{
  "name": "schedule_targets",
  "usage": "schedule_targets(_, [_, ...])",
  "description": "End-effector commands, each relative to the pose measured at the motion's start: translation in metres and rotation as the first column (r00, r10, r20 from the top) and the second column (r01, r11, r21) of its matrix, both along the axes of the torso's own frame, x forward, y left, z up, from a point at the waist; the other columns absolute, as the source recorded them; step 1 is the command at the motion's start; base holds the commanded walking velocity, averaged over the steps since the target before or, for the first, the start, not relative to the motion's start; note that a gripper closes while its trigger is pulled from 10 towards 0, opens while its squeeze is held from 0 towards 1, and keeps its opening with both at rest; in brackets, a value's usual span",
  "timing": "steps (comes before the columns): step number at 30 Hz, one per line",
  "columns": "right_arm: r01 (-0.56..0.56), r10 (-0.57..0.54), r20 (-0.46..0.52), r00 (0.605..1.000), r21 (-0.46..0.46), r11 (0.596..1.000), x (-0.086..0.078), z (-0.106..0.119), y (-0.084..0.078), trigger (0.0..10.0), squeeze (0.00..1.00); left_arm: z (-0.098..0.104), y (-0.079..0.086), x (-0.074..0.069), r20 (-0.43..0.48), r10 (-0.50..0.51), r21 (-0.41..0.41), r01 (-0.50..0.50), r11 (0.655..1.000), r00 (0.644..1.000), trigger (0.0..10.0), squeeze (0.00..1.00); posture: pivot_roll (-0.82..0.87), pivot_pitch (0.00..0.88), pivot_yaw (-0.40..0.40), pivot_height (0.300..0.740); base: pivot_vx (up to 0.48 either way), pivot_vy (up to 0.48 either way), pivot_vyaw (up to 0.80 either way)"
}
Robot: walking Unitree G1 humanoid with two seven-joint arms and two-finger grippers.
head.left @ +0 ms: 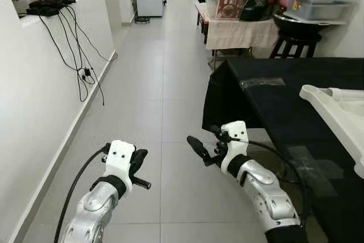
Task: Building children table
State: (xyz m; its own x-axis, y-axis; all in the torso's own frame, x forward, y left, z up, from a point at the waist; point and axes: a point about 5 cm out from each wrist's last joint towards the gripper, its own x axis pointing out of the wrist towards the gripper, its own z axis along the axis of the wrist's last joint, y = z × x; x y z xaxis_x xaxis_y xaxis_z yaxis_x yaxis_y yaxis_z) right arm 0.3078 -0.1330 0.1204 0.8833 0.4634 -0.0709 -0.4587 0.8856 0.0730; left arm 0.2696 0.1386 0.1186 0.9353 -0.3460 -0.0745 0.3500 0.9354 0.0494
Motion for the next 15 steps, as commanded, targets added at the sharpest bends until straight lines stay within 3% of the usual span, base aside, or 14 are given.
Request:
schedule_targets(1, [-0.002, 0.003, 0.016, 1.000, -0.011, 1.000, -0.0028, -0.0006, 0.0011, 10.0, 0.00, -0.0054, -0.0051, -0.0026, -0.015, -0.024, -0.005, 0.024, 1.000, 1.000, 10.0, 0.00, -0.01, 0.000, -0.023, 0.740, 0.000, 0.000, 0.00])
schedule_targets(5, [-0.047, 0.047, -0.007, 0.999, 0.007, 0.999, -0.0031, -0.0020, 0.0016, 10.0, 0.00, -0.0058, -0.0080, -0.0043, -0.018, -0.018, -0.036, 0.017, 0.999, 1.000, 10.0, 0.00, -0.01, 0.000, -0.065, 0.740, 0.000, 0.000, 0.00])
schedule_targets(15, [-0.075, 0.077, -0.021, 0.997, 0.079, 0.994, -0.0056, -0.0002, -0.0008, 10.0, 0.00, -0.0053, -0.0110, -0.0073, -0.023, -0.020, -0.086, 0.018, 0.996, 1.000, 10.0, 0.00, -0.01, 0.000, -0.070, 0.740, 0.000, 0.000, 0.00])
